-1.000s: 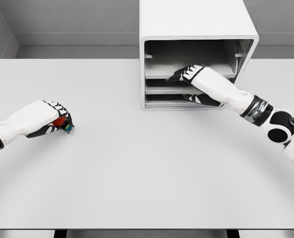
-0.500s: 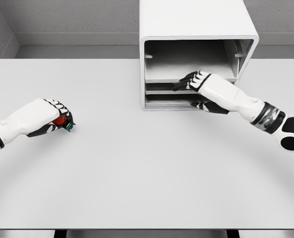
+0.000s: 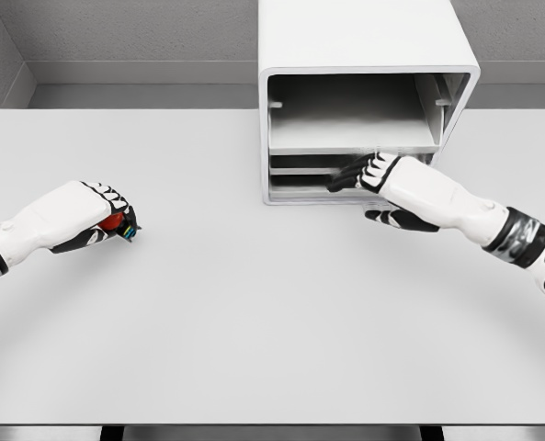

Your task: Slide open multi-storey tabletop storage cabinets and put open load switch and slide close multi-storey tabletop storage cabinets

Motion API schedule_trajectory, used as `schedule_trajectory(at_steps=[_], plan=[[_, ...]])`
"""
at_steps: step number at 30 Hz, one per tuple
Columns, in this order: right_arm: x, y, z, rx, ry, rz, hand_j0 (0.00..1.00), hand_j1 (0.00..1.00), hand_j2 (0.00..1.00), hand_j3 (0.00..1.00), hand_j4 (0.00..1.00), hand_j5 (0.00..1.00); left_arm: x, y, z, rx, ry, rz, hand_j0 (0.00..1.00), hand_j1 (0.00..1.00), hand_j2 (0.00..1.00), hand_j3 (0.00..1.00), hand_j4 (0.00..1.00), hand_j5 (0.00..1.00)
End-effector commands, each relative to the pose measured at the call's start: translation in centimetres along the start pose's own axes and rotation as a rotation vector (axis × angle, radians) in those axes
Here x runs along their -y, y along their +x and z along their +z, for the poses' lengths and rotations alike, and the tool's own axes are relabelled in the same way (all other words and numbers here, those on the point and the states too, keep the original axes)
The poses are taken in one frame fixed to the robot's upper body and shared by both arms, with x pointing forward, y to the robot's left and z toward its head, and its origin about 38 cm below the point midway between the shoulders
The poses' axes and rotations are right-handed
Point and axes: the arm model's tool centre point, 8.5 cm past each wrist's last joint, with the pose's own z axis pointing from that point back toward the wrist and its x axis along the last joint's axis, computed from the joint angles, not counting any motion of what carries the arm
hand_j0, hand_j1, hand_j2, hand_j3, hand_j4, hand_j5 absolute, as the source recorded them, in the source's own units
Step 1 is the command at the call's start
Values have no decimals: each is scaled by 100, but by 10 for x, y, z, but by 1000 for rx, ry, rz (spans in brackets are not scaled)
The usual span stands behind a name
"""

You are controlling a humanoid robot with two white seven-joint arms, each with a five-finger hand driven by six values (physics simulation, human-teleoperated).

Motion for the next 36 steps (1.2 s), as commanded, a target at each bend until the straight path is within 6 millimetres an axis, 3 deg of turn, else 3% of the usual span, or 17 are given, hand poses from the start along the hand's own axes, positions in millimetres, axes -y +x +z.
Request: schedule_trajectory(at_steps=[1, 3, 6, 10, 14, 19, 36], plan=[[16, 7, 5, 18, -11, 25, 77, 77, 77, 77, 77, 77, -1, 0, 0, 0, 5, 6, 46, 46, 46, 46, 46, 46], [21, 9, 9, 12, -40, 31, 77, 77, 77, 77, 77, 77, -1, 0, 0, 1, 5, 6, 46, 46, 46, 46, 46, 46], [19, -5, 7, -24, -48, 27, 77, 77, 77, 77, 77, 77, -1, 0, 0, 0, 5, 6, 46, 46, 46, 46, 46, 46], [18, -13, -18, -21, -102, 5, 77, 77, 77, 77, 77, 77, -2, -2, 2, -7, 8, 5, 46, 46, 46, 46, 46, 46], [2, -31, -52, -46, -69, -35, 77, 77, 77, 77, 77, 77, 0, -2, 2, -7, 5, 7, 46, 46, 46, 46, 46, 46], [-6, -38, -67, -57, -66, -57, 77, 77, 77, 77, 77, 77, 0, -2, 2, -7, 5, 7, 46, 46, 46, 46, 46, 46], [-19, -40, -60, -66, -17, -56, 78, 78, 78, 78, 78, 78, -1, -1, 4, -9, 10, 3, 46, 46, 46, 46, 46, 46]])
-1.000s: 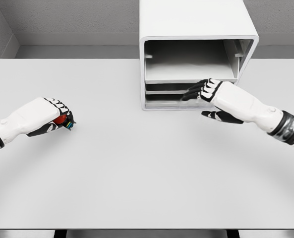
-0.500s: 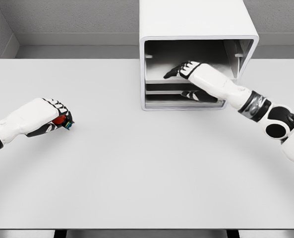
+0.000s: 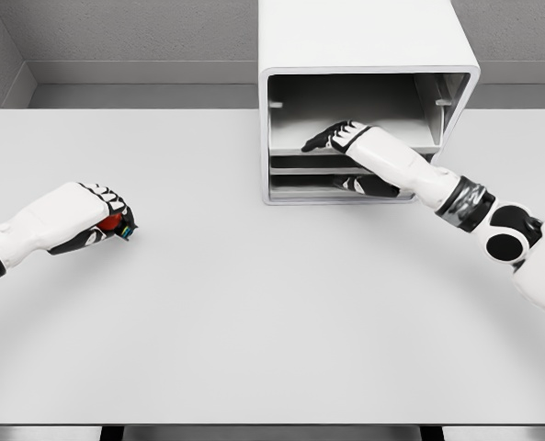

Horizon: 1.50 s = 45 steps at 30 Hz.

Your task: Slide open multi-storey tabletop storage cabinets and put open load switch and slide close multi-storey tabletop storage cabinets

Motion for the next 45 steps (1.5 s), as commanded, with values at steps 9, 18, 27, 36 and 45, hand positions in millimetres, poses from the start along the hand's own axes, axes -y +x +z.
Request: schedule_trajectory(at_steps=[9, 18, 27, 36, 45], plan=[[2, 10, 25, 19, 61, 75, 78, 78, 78, 78, 78, 78, -2, -1, 1, -2, 7, 2, 46, 46, 46, 46, 46, 46], [11, 15, 41, 27, 79, 99, 78, 78, 78, 78, 78, 78, -3, 0, 1, -1, 9, 0, 46, 46, 46, 46, 46, 46], [13, 23, 56, 35, 99, 107, 78, 78, 78, 78, 78, 78, -3, 0, 1, 0, 10, -1, 46, 46, 46, 46, 46, 46], [19, 35, 70, 52, 110, 122, 81, 81, 81, 81, 81, 81, -3, 0, 1, -1, 10, 1, 46, 46, 46, 46, 46, 46], [32, 44, 78, 58, 70, 137, 85, 85, 85, 85, 85, 85, -4, 2, 0, 2, 25, 6, 46, 46, 46, 46, 46, 46]])
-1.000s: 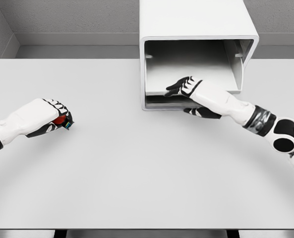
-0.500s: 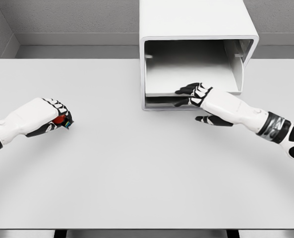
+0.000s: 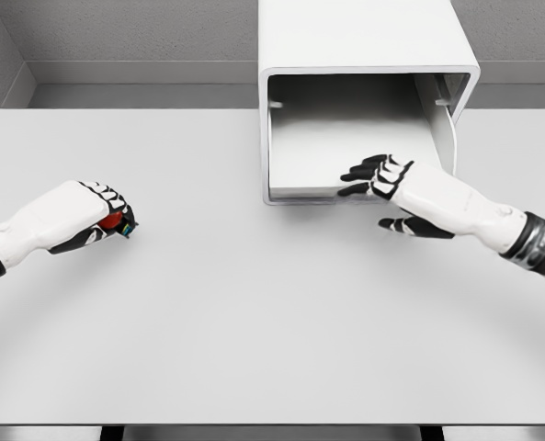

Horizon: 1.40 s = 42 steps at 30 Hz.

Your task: Slide open multi-storey tabletop storage cabinets and put open load switch and slide close multi-storey tabletop storage cabinets

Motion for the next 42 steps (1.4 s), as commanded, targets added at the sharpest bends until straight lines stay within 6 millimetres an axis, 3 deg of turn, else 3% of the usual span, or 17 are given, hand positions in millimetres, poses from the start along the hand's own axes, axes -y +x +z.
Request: schedule_trajectory(at_steps=[1, 5, 10, 18, 21, 22, 25, 35, 42], plan=[[7, 0, 1, 2, -13, 6, 85, 85, 85, 85, 85, 85, -2, 1, 0, 1, 12, 5, 46, 46, 46, 46, 46, 46], [9, 1, 3, -2, -17, 10, 85, 85, 85, 85, 85, 85, -8, 7, -2, 5, 56, 9, 46, 46, 46, 46, 46, 46], [29, 12, 18, -3, -61, 45, 84, 84, 84, 84, 84, 84, -21, 16, -6, 36, 106, 6, 46, 46, 46, 46, 46, 46], [47, 10, 20, -10, -115, 43, 83, 83, 83, 83, 83, 83, -34, 23, -10, 65, 156, 3, 46, 46, 46, 46, 46, 46], [57, 6, 25, -23, -137, 32, 70, 70, 70, 70, 70, 70, -40, 23, -11, 70, 172, 0, 46, 46, 46, 46, 46, 46], [64, 4, 30, -34, -139, 43, 65, 65, 65, 65, 65, 65, -44, 23, -11, 78, 185, 2, 46, 46, 46, 46, 46, 46], [71, -1, 37, -58, -152, 46, 64, 64, 64, 64, 64, 64, -49, 25, -14, 93, 207, 8, 46, 46, 46, 46, 46, 46], [79, -45, 78, -230, -137, 34, 64, 64, 64, 64, 64, 64, -66, 36, -31, 132, 289, 23, 46, 46, 46, 46, 46, 46], [81, -68, 102, -328, -132, 41, 58, 58, 58, 58, 58, 58, -75, 42, -37, 161, 323, 31, 46, 46, 46, 46, 46, 46]])
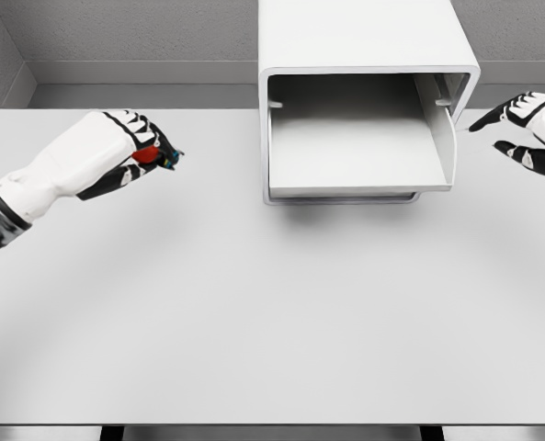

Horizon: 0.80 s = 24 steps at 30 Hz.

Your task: Slide open multi-storey tabletop storage cabinets and put open load switch and slide close multi-storey tabletop storage cabinets

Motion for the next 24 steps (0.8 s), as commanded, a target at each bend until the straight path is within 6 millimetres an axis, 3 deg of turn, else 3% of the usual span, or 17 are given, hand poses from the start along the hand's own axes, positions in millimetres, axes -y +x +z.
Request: schedule_trajectory(at_steps=[1, 3, 11, 19, 24], plan=[[1, -11, 7, -38, 2, -2, 58, 58, 58, 58, 58, 58, 5, 7, -8, 26, 7, 24, 46, 46, 46, 46, 46, 46], [-1, -18, 15, -66, 17, 0, 58, 58, 58, 58, 58, 58, 1, 15, -22, 62, 23, 23, 46, 46, 46, 46, 46, 46], [-30, -27, 44, -132, 108, -34, 56, 56, 56, 56, 56, 56, -3, 23, -36, 88, 77, 47, 45, 45, 45, 45, 45, 45], [-66, -25, 63, -163, 173, -91, 53, 53, 53, 53, 53, 53, -4, 34, -48, 129, 99, 70, 45, 45, 45, 45, 45, 45], [-75, -20, 66, -158, 188, -110, 54, 54, 54, 54, 54, 54, -7, 40, -57, 150, 125, 81, 46, 46, 46, 46, 46, 46]])
